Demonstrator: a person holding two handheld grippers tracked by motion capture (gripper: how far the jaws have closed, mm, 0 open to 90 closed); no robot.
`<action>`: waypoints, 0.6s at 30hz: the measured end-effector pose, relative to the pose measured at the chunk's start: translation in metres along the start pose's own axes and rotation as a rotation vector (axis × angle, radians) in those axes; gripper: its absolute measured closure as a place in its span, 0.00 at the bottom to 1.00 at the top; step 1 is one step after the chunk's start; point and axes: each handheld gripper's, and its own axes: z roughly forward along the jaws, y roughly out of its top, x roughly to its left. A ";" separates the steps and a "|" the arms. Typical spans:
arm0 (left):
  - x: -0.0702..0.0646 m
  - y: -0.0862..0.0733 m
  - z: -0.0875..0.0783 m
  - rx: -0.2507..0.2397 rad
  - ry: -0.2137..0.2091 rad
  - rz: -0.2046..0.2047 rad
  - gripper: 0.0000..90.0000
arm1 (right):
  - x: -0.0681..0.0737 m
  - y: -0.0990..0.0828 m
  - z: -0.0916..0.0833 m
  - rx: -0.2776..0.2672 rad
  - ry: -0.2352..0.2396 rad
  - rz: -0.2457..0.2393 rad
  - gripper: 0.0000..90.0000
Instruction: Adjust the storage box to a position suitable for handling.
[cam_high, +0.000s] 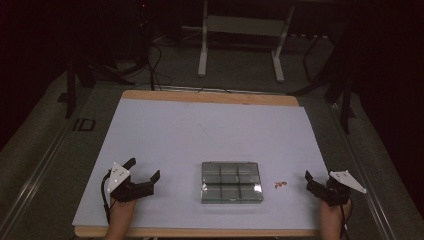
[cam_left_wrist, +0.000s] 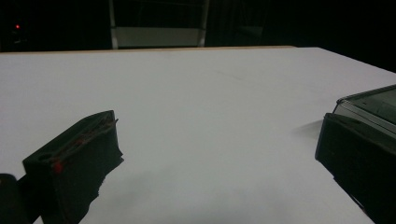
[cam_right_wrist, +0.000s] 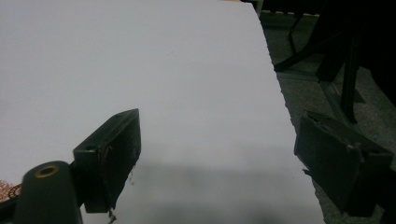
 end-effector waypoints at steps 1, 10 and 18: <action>0.000 0.000 0.000 0.002 -0.009 -0.001 0.00 | -0.001 0.000 -0.001 -0.009 -0.001 0.007 0.16; 0.002 0.000 -0.001 -0.003 -0.043 -0.003 0.00 | -0.003 0.000 -0.001 -0.007 0.008 0.032 0.16; -0.005 0.005 0.011 0.083 -0.109 0.008 0.00 | -0.009 0.004 0.000 0.013 0.116 0.101 0.16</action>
